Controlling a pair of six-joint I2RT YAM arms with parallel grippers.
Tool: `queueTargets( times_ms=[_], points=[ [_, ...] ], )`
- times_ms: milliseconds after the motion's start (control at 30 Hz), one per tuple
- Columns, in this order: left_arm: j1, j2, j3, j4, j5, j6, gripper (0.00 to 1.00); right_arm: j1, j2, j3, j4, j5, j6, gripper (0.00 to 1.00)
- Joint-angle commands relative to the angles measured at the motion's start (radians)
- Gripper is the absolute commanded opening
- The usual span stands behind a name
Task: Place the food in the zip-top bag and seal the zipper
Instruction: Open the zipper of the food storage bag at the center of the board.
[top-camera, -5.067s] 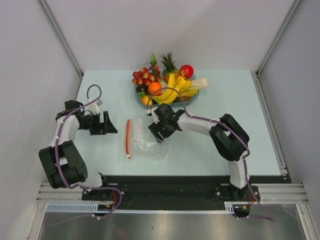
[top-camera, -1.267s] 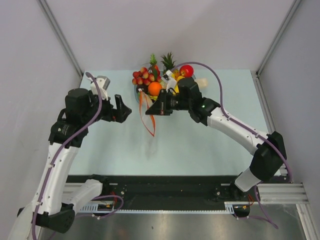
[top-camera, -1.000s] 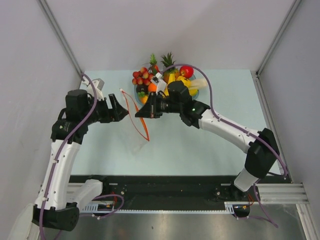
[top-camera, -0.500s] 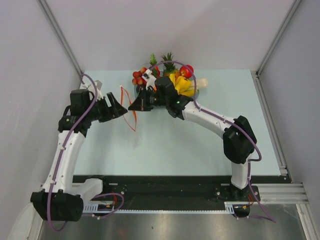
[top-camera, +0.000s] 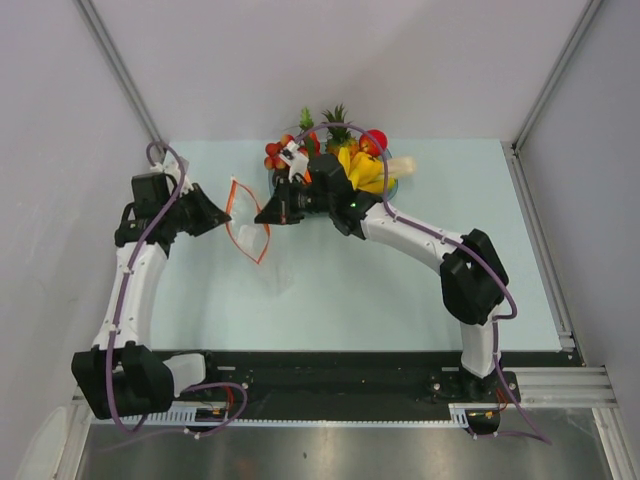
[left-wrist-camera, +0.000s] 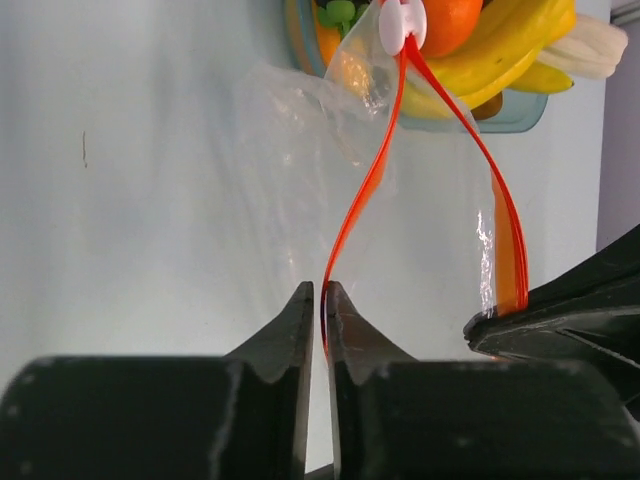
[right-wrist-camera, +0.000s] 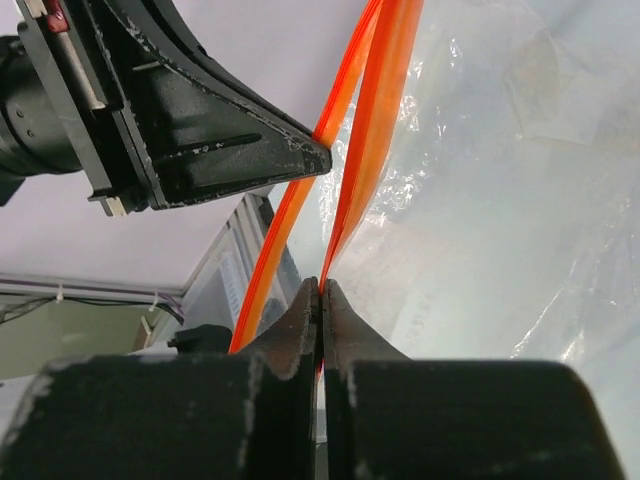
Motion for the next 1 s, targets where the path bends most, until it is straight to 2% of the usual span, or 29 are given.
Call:
queueTargets(
  times_ms=[0, 133, 267, 400, 467, 567, 667, 700, 767, 833, 967],
  points=[
    [0.008, 0.017, 0.047, 0.036, 0.077, 0.033, 0.01, -0.023, 0.003, -0.008, 0.015, -0.003, -0.093, 0.00],
    [0.008, 0.031, 0.058, 0.035, 0.116, 0.027, 0.00, -0.050, 0.007, 0.004, -0.002, 0.011, -0.127, 0.00],
    [0.009, 0.021, 0.099, -0.043, 0.110, 0.042, 0.00, -0.086, 0.032, 0.020, -0.051, 0.032, -0.178, 0.00],
    [0.008, 0.031, 0.193, -0.190, 0.091, 0.096, 0.00, -0.107, 0.064, 0.046, -0.079, 0.022, -0.202, 0.11],
    [0.006, 0.034, 0.200, -0.217, 0.084, 0.107, 0.00, -0.107, 0.081, 0.072, -0.089, 0.011, -0.221, 0.11],
    [-0.001, 0.047, 0.145, -0.154, 0.074, 0.078, 0.00, -0.095, 0.105, 0.090, -0.103, 0.005, -0.259, 0.12],
    [-0.002, 0.073, 0.079, -0.059, 0.087, 0.032, 0.00, -0.087, 0.121, 0.104, -0.109, 0.005, -0.287, 0.17],
    [-0.003, 0.104, 0.073, -0.046, 0.094, 0.025, 0.00, -0.087, 0.122, 0.109, -0.111, 0.012, -0.294, 0.24],
    [-0.005, 0.138, 0.069, -0.026, 0.111, 0.006, 0.00, -0.098, 0.124, 0.112, -0.115, 0.017, -0.314, 0.26],
    [-0.006, 0.176, 0.059, -0.013, 0.120, -0.011, 0.00, -0.116, 0.116, 0.110, -0.120, 0.032, -0.322, 0.34],
    [-0.011, 0.207, 0.044, 0.049, 0.136, -0.036, 0.00, -0.158, 0.087, 0.122, -0.137, 0.043, -0.345, 0.70]
  ],
)
